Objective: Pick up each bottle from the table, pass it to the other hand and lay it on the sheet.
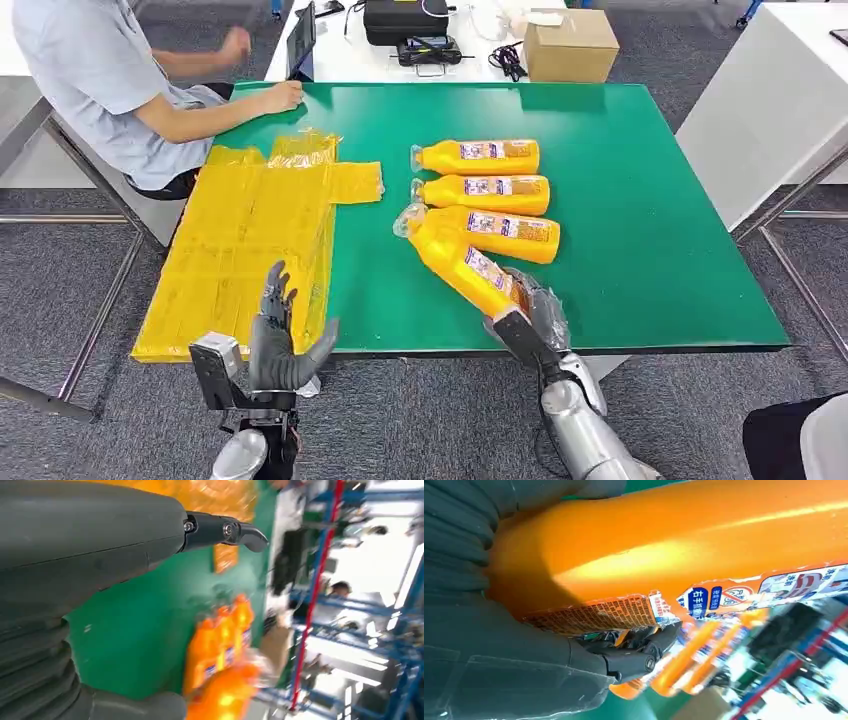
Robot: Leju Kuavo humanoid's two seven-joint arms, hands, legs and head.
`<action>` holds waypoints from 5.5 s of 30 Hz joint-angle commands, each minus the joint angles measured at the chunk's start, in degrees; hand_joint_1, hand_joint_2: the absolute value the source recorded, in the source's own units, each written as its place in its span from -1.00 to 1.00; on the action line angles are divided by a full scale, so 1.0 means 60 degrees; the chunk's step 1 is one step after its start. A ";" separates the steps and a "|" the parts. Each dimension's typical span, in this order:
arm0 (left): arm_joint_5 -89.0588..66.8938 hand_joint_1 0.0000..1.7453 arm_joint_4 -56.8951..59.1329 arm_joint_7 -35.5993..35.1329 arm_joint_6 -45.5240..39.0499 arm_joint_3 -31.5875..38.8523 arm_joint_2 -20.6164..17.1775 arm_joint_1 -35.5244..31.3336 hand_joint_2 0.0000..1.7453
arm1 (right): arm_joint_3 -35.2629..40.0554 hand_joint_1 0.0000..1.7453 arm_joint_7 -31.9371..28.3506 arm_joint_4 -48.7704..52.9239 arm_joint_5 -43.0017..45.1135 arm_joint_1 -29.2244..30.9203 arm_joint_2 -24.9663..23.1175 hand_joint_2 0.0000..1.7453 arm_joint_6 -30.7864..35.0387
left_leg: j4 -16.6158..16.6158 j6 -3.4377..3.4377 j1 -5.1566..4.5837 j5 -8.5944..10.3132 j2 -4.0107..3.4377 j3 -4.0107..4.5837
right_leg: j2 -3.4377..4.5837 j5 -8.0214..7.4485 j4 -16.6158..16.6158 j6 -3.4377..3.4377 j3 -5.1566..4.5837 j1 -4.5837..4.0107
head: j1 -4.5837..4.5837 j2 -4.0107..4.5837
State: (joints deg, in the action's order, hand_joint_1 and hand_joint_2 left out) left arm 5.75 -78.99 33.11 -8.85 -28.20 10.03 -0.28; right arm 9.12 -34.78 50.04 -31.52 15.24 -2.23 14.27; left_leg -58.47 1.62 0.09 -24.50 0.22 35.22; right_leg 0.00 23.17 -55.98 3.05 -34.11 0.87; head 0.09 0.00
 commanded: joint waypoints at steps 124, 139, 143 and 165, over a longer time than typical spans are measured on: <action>-1.1873 1.00 0.9742 -0.2456 -0.3941 0.0462 -0.1899 -0.6374 1.00 | 0.2138 -1.00 -0.0871 0.3596 0.3867 -0.1222 -0.0774 1.00 0.0754 | 0.0003 -0.0022 0.0012 0.0010 -0.0003 0.0018 | -0.0002 0.0007 -0.0008 -0.0016 -0.0025 -0.0010 | 0.0004 0.0000; -1.2182 0.78 1.0242 -0.2651 -0.2619 0.0413 -0.2103 -0.6266 1.00 | 0.2041 -1.00 -0.0871 0.3117 0.3953 -0.1377 -0.0848 1.00 0.0888 | 0.0010 -0.0020 0.0008 0.0009 -0.0019 0.0007 | 0.0014 0.0005 -0.0007 -0.0015 -0.0019 -0.0004 | 0.0004 0.0000; -1.1774 -0.76 1.0271 -0.2541 -0.1630 0.0784 -0.1930 -0.6258 1.00 | 0.2090 -1.00 -0.0871 0.3116 0.3954 -0.1298 -0.0782 1.00 0.0831 | 0.0014 -0.0023 0.0008 0.0007 -0.0017 -0.0010 | 0.0012 0.0007 -0.0007 -0.0020 -0.0006 -0.0006 | 0.0004 0.0000; -1.1534 -1.00 1.0241 -0.1339 -0.0110 0.0741 -0.2222 -0.6117 1.00 | 0.1990 -1.00 -0.0871 0.2768 0.4118 -0.0965 -0.0768 1.00 0.0766 | 0.0025 -0.0023 0.0001 0.0020 0.0013 -0.0084 | -0.0006 0.0000 -0.0001 -0.0025 0.0082 0.0007 | 0.0004 0.0000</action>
State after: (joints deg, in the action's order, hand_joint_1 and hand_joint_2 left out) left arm -62.36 -21.84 24.98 -9.49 -22.91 -2.78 -39.25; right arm 21.57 -39.98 70.88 -6.99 7.09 -7.76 18.97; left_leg -58.43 1.54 0.09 -24.37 0.54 34.90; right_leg -0.25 23.24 -56.10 3.00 -33.72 0.93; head 0.11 0.00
